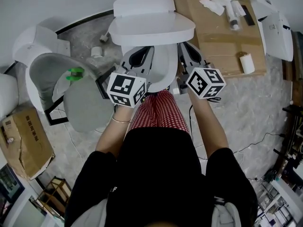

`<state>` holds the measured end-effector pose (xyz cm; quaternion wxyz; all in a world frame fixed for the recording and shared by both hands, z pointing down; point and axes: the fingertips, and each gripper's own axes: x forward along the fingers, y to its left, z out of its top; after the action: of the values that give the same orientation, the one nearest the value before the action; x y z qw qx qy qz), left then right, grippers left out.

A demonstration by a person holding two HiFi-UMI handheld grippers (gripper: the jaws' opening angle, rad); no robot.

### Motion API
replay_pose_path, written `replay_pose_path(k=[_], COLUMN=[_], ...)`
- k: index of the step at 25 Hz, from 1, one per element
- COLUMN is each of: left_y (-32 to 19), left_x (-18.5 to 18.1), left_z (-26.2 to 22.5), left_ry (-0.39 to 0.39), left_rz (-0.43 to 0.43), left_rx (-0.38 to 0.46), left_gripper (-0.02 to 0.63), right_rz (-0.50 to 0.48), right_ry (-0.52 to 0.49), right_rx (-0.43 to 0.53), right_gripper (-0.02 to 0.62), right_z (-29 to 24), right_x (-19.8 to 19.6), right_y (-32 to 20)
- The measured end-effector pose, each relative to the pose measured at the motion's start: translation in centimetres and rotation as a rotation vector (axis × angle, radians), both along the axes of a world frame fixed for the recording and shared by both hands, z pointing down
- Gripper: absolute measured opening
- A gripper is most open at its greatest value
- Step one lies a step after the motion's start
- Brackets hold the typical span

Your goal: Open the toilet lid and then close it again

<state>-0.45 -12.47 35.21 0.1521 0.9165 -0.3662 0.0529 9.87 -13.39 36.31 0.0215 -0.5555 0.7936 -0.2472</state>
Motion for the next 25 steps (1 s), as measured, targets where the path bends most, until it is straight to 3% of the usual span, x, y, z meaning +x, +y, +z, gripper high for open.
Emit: replay_pose_path(k=[25], left_y=[1.8], left_x=[-0.2], left_z=[2.3], left_ry=[-0.054], left_rz=[-0.085], left_rx=[0.013], left_gripper=[0.003], right_rz=[-0.075], right_ry=[0.006], right_rx=[-0.019], right_gripper=[0.021], right_z=[2.4], right_x=[0.2], right_y=[2.3])
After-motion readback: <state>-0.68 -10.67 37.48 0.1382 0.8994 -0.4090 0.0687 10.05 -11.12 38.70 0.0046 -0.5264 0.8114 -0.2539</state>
